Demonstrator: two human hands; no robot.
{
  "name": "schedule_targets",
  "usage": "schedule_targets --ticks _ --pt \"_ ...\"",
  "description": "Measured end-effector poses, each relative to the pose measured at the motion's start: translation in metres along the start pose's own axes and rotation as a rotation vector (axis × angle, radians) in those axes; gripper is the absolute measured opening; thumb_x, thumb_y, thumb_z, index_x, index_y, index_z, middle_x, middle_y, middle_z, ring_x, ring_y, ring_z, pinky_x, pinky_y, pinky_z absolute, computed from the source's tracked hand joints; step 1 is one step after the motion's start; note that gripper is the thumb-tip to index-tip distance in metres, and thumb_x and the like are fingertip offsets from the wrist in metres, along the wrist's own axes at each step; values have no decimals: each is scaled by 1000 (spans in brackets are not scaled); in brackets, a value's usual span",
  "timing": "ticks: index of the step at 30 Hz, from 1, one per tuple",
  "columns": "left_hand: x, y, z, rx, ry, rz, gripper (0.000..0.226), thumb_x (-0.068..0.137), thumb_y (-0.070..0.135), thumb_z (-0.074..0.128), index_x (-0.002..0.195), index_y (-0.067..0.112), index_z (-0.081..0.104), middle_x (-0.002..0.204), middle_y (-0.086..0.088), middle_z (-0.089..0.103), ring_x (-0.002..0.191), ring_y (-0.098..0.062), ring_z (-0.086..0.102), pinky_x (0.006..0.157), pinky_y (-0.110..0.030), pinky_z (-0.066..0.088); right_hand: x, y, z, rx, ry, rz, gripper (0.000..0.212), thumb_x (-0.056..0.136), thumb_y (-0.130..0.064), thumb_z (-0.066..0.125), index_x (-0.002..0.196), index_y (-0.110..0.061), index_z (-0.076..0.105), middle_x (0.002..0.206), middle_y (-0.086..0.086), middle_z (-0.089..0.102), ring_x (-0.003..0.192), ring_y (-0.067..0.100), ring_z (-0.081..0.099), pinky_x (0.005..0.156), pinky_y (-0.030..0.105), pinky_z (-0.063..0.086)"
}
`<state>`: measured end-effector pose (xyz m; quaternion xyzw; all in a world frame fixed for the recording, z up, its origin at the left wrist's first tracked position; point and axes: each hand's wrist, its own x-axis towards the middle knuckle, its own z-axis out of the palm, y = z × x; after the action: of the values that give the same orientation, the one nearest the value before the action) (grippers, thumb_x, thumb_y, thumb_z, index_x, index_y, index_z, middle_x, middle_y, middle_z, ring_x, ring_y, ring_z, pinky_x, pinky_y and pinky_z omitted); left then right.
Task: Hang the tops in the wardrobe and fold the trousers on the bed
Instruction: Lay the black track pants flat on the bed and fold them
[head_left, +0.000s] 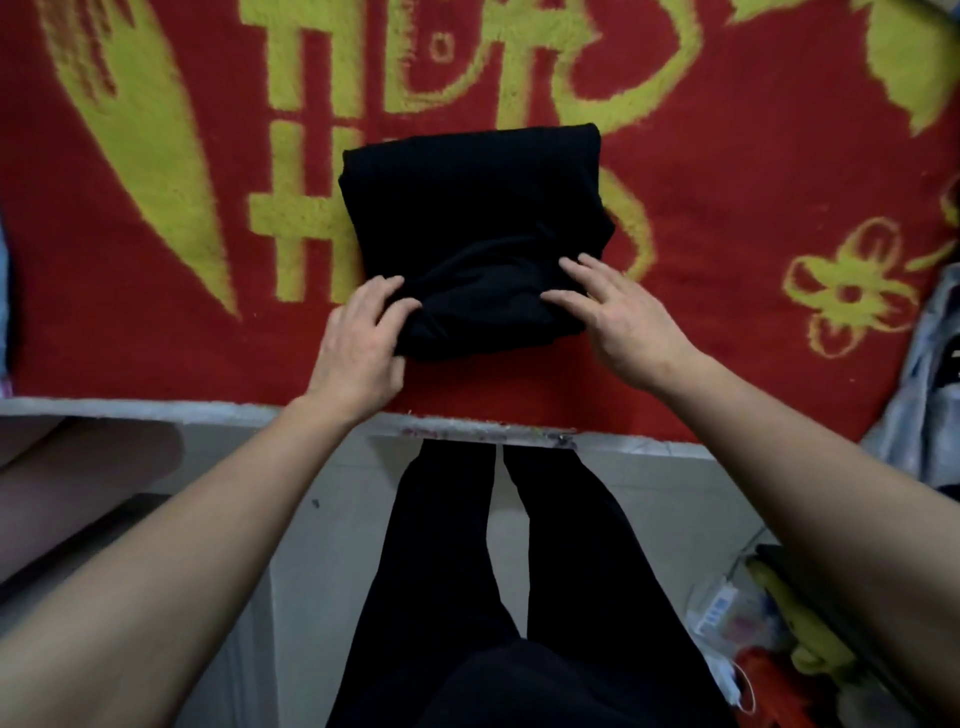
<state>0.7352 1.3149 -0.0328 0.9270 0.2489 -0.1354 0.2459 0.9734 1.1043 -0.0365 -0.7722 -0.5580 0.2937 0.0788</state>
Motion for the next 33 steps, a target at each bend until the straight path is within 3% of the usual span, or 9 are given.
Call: schedule_targets --ticks 2,5,7,11,13,16,21,28,33 --pt "-3 1 1 9 -18 4 53 71 3 58 124 8 58 142 -13 48 135 -35 40 100 -51 38 -6 1 2 19 17 18 66 70 6 53 131 -14 63 147 21 48 137 42 44 104 54 46" --pt "11 9 -14 27 208 -2 33 77 15 50 106 9 65 128 -13 57 124 -33 48 102 -48 32 -1 -2 -4 26 294 33 43 84 -5 47 118 -13 70 137 19 56 128 40 51 101 51 46" --pt "28 20 -23 44 331 -18 31 88 19 49 114 10 63 135 -14 52 130 -31 43 106 -47 28 10 -10 -6 29 405 51 36 98 -17 50 130 -12 63 146 21 47 136 39 44 109 49 39" --pt "64 33 -16 220 160 -66 58 104 46 27 155 20 20 163 -15 8 151 -30 6 118 -56 11 37 -20 5 -134 188 176 81 98 -66 36 159 -16 18 164 24 7 152 39 8 122 52 14" --pt "74 26 2 305 -4 -133 69 100 61 14 157 27 -7 163 -15 -12 151 -29 -10 118 -61 1 46 -17 20 -259 29 217 98 89 -81 28 160 -21 -1 164 24 -5 152 40 -4 122 55 6" --pt "84 12 26 282 -126 -205 75 94 71 6 153 31 -20 160 -11 -27 148 -27 -24 117 -62 -2 55 -10 37 -316 -73 250 104 80 -88 18 156 -26 -16 164 20 -15 151 39 -12 122 56 0" --pt "92 8 23 219 -179 -186 76 94 71 8 153 32 -19 159 -12 -29 147 -28 -26 118 -61 -4 61 -9 34 -284 -114 268 107 76 -90 16 156 -27 -17 164 18 -17 151 38 -14 121 58 -2" --pt "49 26 12 -20 130 -202 73 100 60 32 158 22 7 162 -21 -7 151 -33 -4 121 -52 6 36 -27 20 118 164 335 105 84 -71 56 160 -17 9 163 23 -8 151 41 -7 121 56 5" --pt "2 25 24 89 169 72 72 90 38 55 152 9 30 159 -23 16 149 -35 13 119 -55 16 5 -38 36 -49 289 -8 69 93 -31 59 152 -4 34 159 27 21 148 43 20 117 54 27"
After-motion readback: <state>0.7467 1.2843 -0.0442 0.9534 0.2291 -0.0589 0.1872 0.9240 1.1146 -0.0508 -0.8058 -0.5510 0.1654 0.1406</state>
